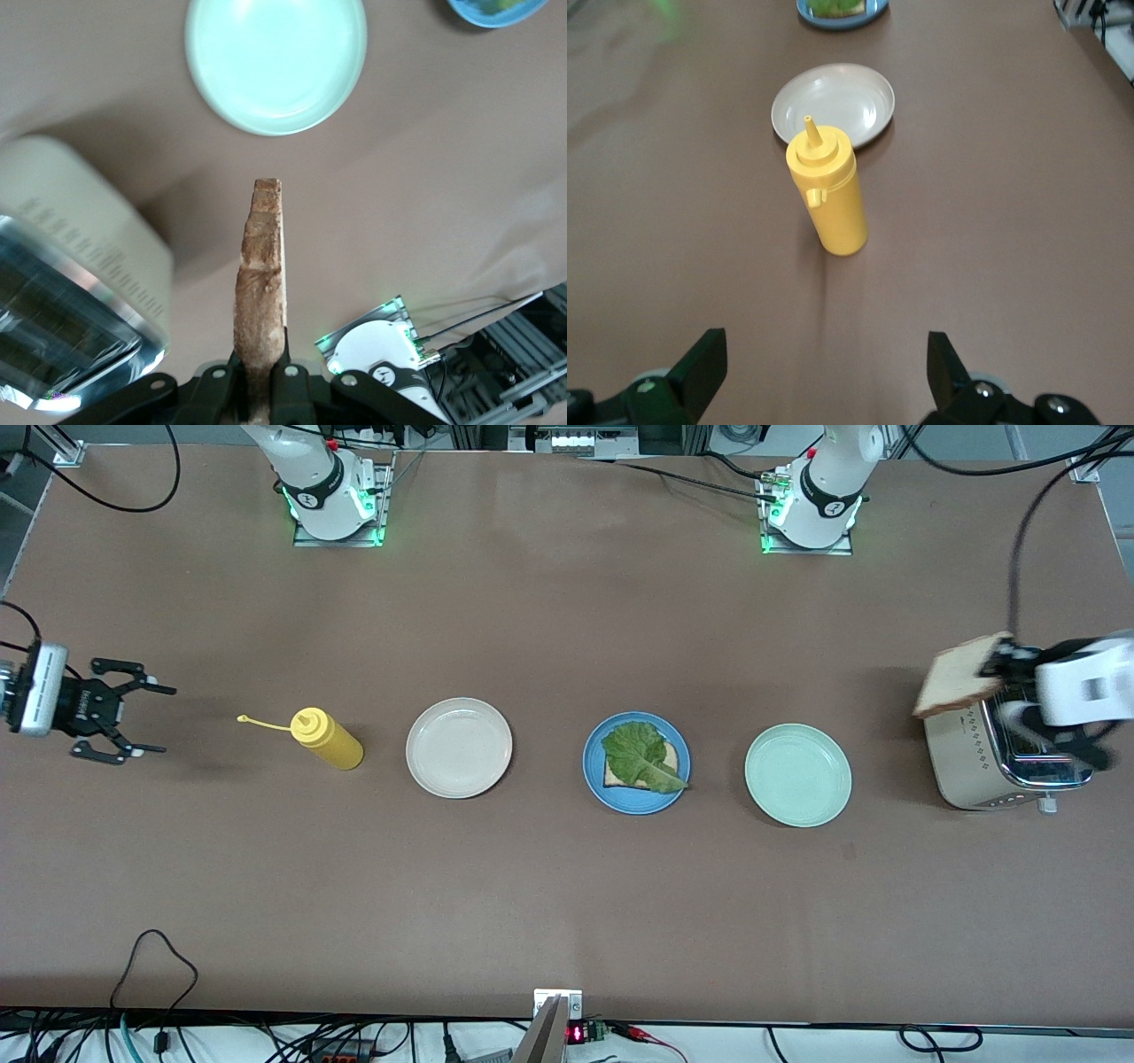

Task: Make sandwich in blue plate with both arms
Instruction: 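Carry the toast over the lettuce on the blue plate with the left gripper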

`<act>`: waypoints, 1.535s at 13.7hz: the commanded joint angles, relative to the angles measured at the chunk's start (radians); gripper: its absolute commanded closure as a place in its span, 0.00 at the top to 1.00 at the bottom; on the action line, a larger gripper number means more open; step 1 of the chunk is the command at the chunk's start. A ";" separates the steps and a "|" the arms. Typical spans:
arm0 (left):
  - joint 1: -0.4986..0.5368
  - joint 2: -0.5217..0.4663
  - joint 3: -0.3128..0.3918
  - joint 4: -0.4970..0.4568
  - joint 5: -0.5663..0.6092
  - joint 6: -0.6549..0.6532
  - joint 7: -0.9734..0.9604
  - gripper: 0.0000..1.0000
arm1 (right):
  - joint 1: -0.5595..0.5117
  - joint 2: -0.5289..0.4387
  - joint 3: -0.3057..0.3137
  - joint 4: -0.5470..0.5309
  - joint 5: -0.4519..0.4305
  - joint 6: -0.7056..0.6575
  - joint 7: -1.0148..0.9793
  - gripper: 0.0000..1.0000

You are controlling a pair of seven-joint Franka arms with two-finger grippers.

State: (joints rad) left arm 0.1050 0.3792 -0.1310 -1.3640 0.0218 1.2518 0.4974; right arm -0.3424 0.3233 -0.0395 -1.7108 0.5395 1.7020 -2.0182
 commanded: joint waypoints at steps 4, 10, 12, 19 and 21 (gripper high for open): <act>-0.177 0.116 0.008 0.013 -0.343 0.156 -0.384 0.01 | 0.161 -0.225 0.003 -0.032 -0.291 0.047 0.489 1.00; -0.261 0.188 -0.013 -0.160 -0.717 0.593 -0.379 0.01 | 0.311 -0.317 0.009 -0.032 -0.406 0.028 1.173 1.00; -0.255 0.182 -0.028 -0.217 -0.845 0.667 -0.366 0.01 | 0.345 -0.340 0.009 -0.032 -0.421 -0.013 1.408 1.00; -0.226 0.190 -0.029 -0.494 -1.247 0.790 0.163 0.03 | 0.494 -0.374 0.026 0.020 -0.598 -0.145 2.228 1.00; -0.212 0.208 -0.030 -0.503 -1.255 0.790 0.194 0.03 | 0.494 -0.380 0.029 0.020 -0.593 -0.131 2.228 1.00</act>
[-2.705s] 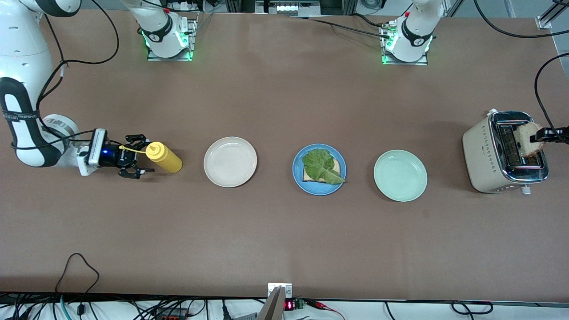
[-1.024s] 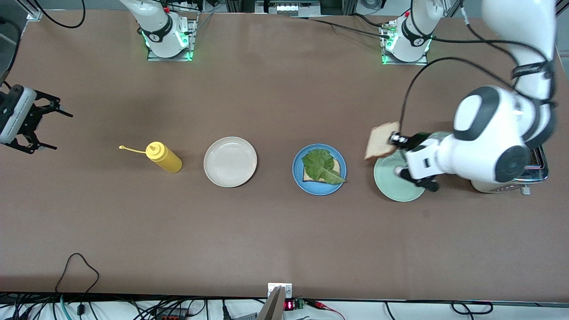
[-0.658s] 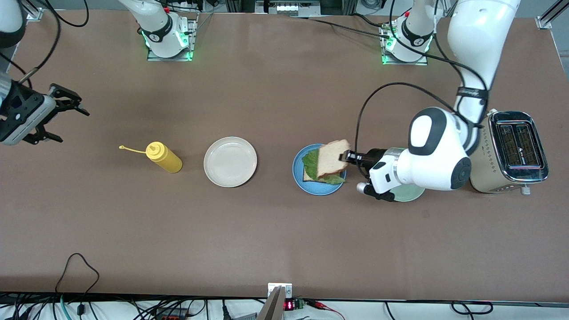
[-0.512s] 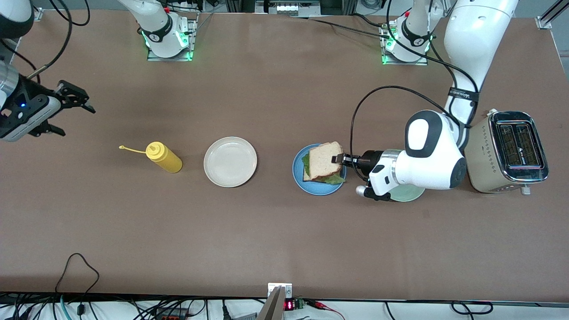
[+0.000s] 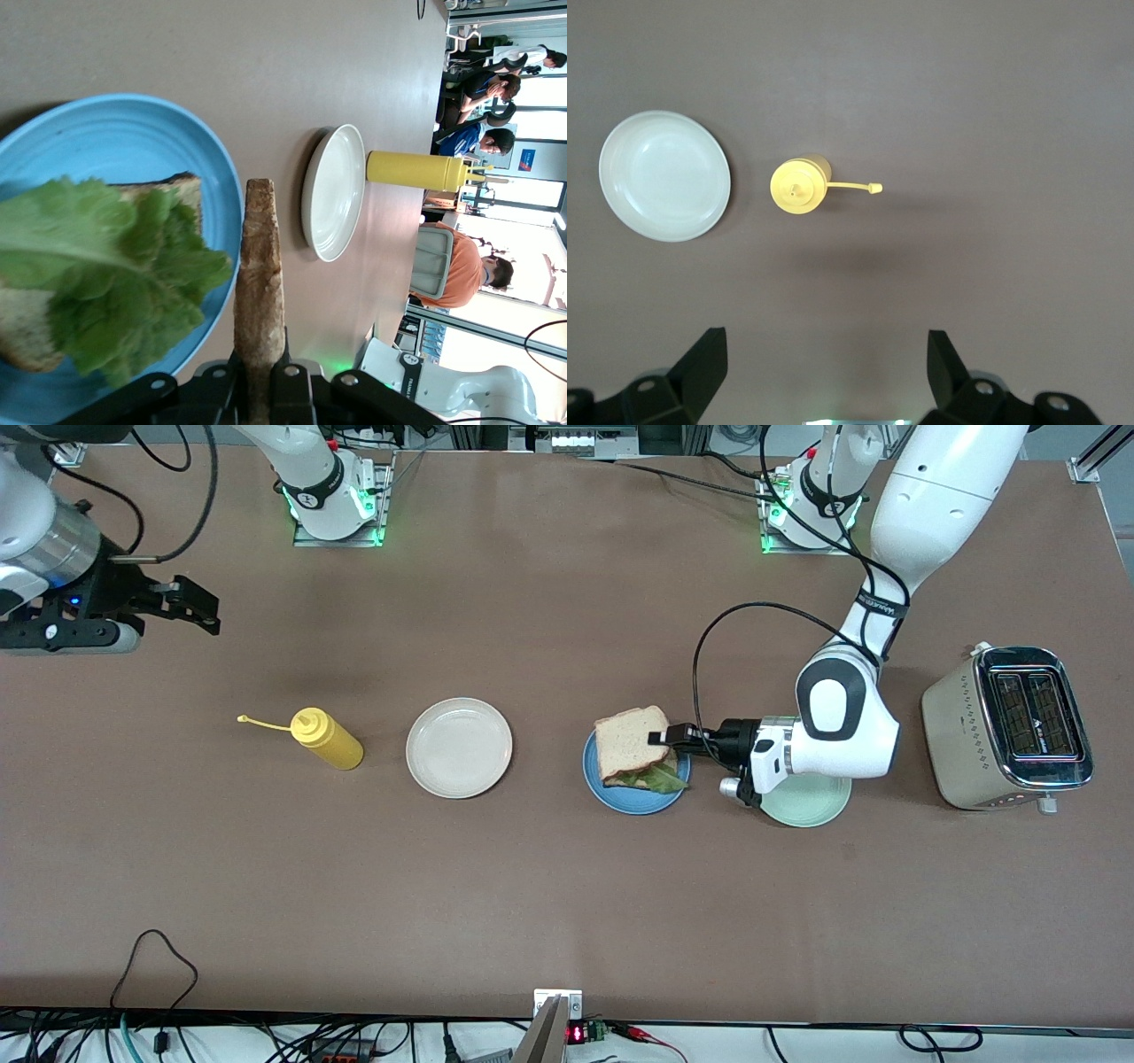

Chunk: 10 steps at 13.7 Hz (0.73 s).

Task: Make sandwich in blue plate with both arms
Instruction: 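Carry the toast over the lettuce on the blue plate with the left gripper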

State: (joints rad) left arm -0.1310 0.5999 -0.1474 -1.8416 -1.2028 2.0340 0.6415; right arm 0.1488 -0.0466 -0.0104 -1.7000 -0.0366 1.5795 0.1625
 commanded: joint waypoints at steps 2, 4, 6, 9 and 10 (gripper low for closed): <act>0.027 0.010 -0.014 -0.025 -0.044 0.017 0.081 0.03 | 0.000 -0.001 -0.002 0.034 -0.012 0.008 0.042 1.00; 0.028 0.030 -0.014 -0.025 -0.107 0.020 0.147 0.03 | -0.006 0.013 -0.003 0.065 -0.006 -0.007 0.043 1.00; 0.030 0.034 -0.014 -0.025 -0.113 0.020 0.152 0.04 | -0.015 0.010 -0.022 0.060 0.052 0.000 0.023 1.00; 0.028 0.043 -0.014 -0.019 -0.113 0.025 0.153 0.99 | -0.024 -0.008 -0.049 0.051 0.061 0.019 -0.073 1.00; 0.030 0.035 -0.011 -0.019 -0.112 0.037 0.152 1.00 | -0.025 -0.019 -0.049 0.048 0.061 0.014 -0.077 1.00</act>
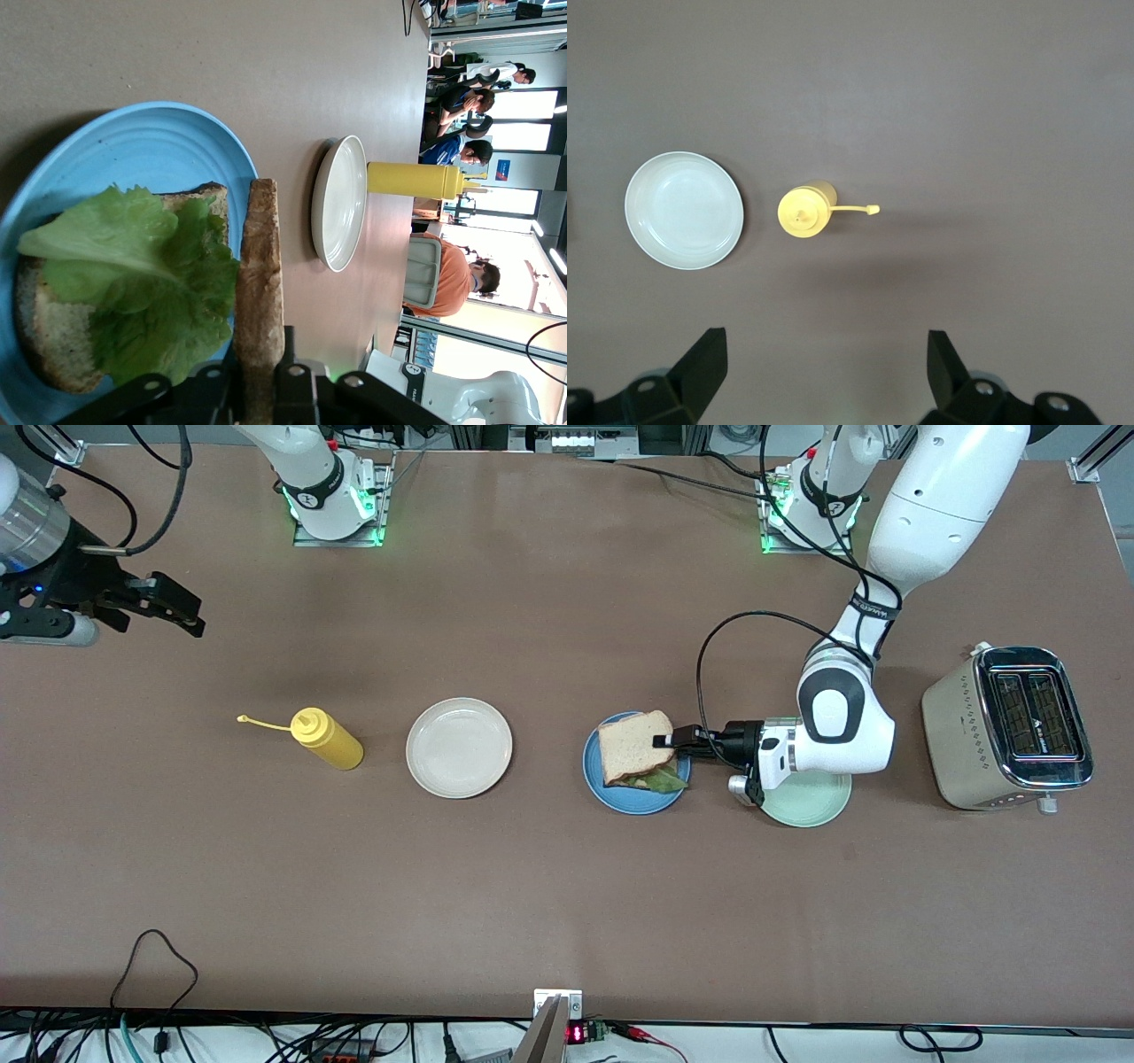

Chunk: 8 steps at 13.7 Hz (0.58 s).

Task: Make sandwich in blue plate with both arms
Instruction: 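Lay the toast on the lettuce and open the left gripper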

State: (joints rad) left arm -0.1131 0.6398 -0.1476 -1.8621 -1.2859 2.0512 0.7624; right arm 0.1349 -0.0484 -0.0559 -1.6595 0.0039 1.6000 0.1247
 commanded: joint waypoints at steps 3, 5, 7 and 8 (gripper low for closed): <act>0.012 -0.035 -0.001 0.000 0.023 0.021 0.031 1.00 | -0.011 -0.021 -0.004 0.020 0.021 -0.009 -0.024 1.00; 0.013 -0.070 0.003 0.001 0.158 0.023 0.017 1.00 | -0.005 -0.022 0.004 0.024 0.018 -0.017 -0.017 1.00; 0.015 -0.103 0.019 -0.003 0.288 0.020 0.011 1.00 | -0.005 -0.024 0.007 0.024 0.013 -0.017 -0.023 1.00; 0.015 -0.110 0.023 -0.005 0.342 0.017 0.000 1.00 | -0.008 -0.031 0.005 0.021 0.016 -0.020 -0.028 1.00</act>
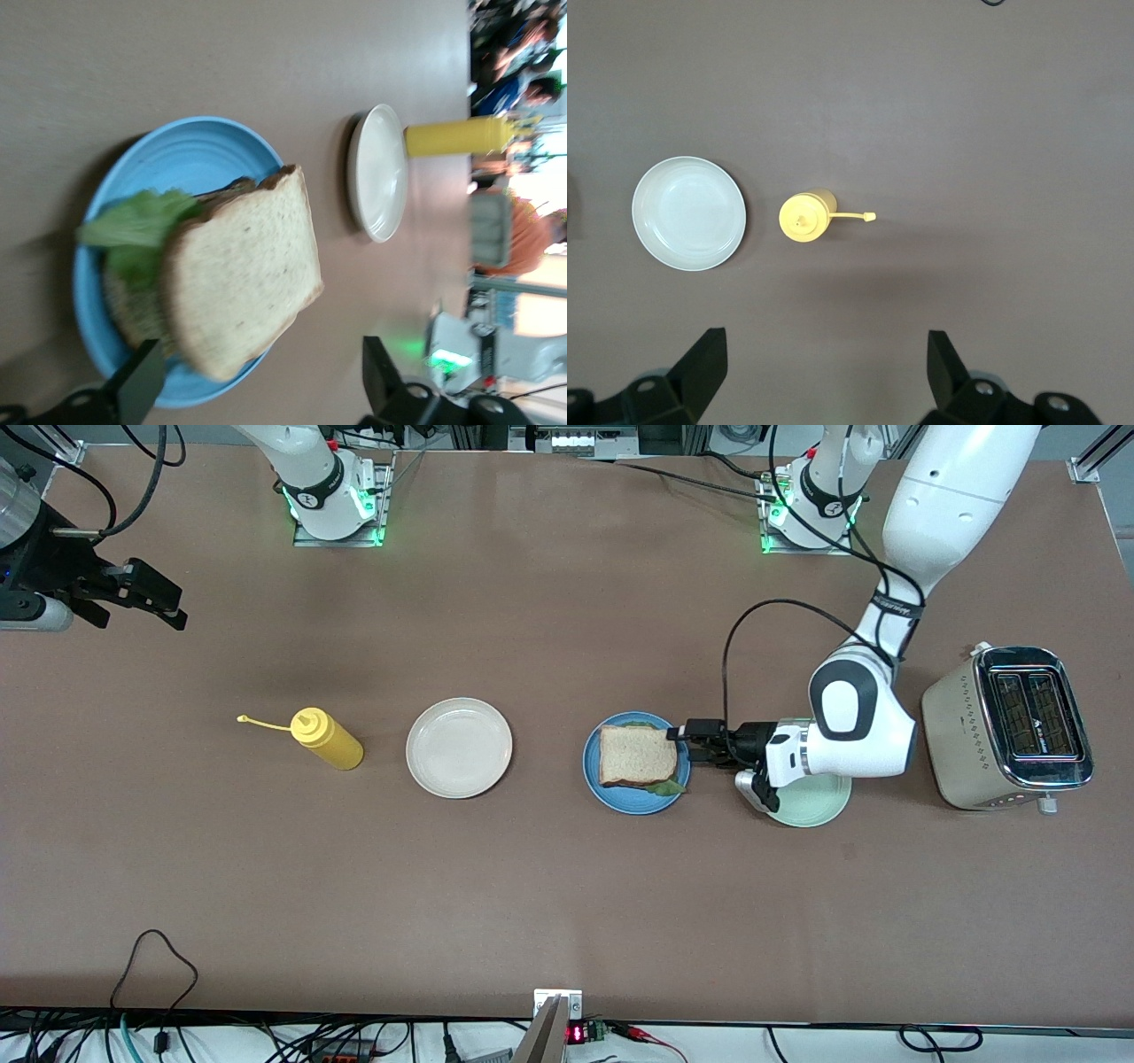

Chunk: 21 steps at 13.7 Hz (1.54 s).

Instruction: Make sandwich in blue plate with both arms

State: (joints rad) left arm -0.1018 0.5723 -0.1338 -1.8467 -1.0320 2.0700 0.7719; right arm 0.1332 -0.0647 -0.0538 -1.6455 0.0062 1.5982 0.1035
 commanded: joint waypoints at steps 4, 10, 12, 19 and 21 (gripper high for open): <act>0.004 -0.110 0.014 -0.009 0.370 -0.010 -0.181 1.00 | -0.062 -0.027 0.035 0.003 0.018 -0.030 -0.008 1.00; 0.002 -0.187 0.014 0.015 0.824 -0.111 -0.463 1.00 | -0.122 -0.040 0.103 0.003 0.020 -0.030 -0.004 1.00; -0.006 -0.219 0.007 0.035 0.939 -0.172 -0.602 1.00 | -0.122 -0.040 0.103 0.003 0.020 -0.029 -0.004 1.00; 0.000 -0.236 0.002 0.418 1.087 -0.579 -0.743 1.00 | -0.122 -0.035 0.101 0.003 0.020 0.014 -0.013 1.00; 0.004 -0.239 0.013 0.541 1.072 -0.687 -0.737 1.00 | -0.122 -0.032 0.101 0.004 0.020 0.016 -0.018 1.00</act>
State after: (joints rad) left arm -0.1024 0.3197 -0.1261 -1.4354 0.0306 1.4884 0.0423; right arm 0.0314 -0.0915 0.0323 -1.6454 0.0083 1.6084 0.1031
